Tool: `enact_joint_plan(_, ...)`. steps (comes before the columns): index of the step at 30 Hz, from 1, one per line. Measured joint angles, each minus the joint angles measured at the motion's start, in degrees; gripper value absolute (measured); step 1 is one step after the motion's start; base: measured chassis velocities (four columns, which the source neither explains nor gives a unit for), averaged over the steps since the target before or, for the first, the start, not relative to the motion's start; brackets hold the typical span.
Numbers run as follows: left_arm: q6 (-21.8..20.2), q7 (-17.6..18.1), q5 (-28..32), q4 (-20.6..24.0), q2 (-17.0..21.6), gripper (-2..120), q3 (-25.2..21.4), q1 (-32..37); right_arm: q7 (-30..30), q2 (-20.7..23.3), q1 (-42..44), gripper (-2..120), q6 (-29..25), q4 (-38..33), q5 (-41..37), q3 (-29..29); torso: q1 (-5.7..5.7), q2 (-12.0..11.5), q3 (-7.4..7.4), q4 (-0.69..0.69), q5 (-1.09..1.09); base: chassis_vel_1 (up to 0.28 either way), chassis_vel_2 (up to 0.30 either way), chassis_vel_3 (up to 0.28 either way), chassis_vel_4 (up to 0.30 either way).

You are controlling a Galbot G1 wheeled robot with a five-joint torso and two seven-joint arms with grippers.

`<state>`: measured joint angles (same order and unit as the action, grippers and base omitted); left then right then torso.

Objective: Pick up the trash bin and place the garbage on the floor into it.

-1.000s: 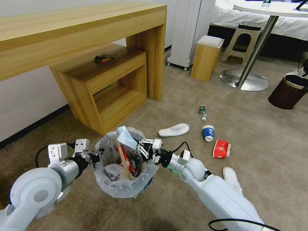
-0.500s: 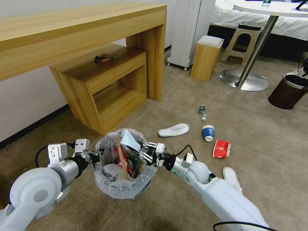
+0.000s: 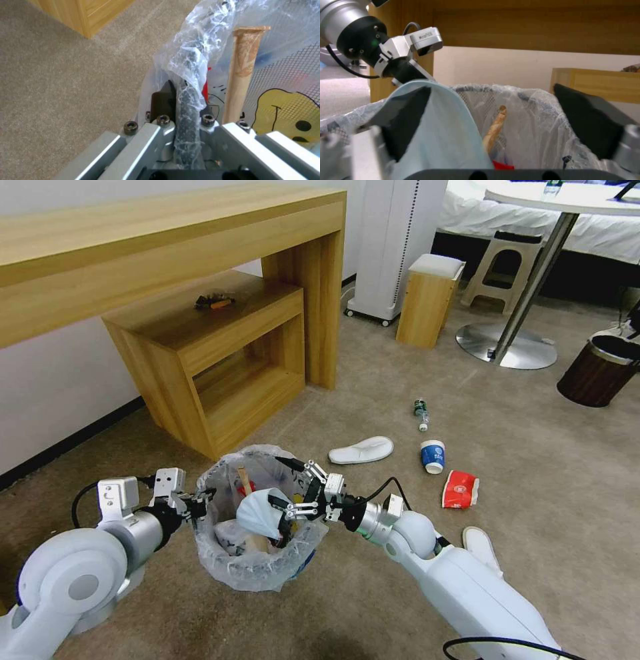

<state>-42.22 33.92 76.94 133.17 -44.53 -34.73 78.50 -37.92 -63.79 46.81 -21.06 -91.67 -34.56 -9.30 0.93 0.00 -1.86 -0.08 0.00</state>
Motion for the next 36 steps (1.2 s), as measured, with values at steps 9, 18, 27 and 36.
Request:
enact_joint_plan(9, 0.06, -0.10, -0.34, -0.16, 0.09, 0, -0.06, -0.09, 1.30, 0.18, 0.23, 100, 0.37, -1.04, -0.68, 0.64, 0.00, 0.00, 0.00, 0.00, 0.00, 0.000, 0.000, 0.000, 0.000)
enact_joint_plan(18, 0.61, 2.87, -0.78, -0.44, -0.66, 0, -0.32, 0.00, 23.04, 0.63, 1.46, 100, 6.37, -6.43, -2.87, 6.74, 0.00, 0.00, 0.00, 0.00, 0.00, 0.000, 0.000, 0.000, 0.000)
enact_joint_plan(27, 0.99, 4.03, -2.30, -0.47, -1.55, 0, -1.10, 0.00, 37.63, 2.53, 5.37, 100, 8.61, -9.35, -1.30, 15.10, 0.00, 0.00, 0.00, -0.01, 0.01, 0.000, 0.000, 0.000, 0.000)
enact_joint_plan(36, 1.24, 4.80, -2.59, -1.06, -2.17, 0, -2.21, -0.01, 40.57, 4.98, 10.57, 100, 9.44, -12.84, 1.83, 27.75, 0.00, 0.00, 0.00, 0.00, 0.01, 0.000, 0.000, 0.000, 0.000)
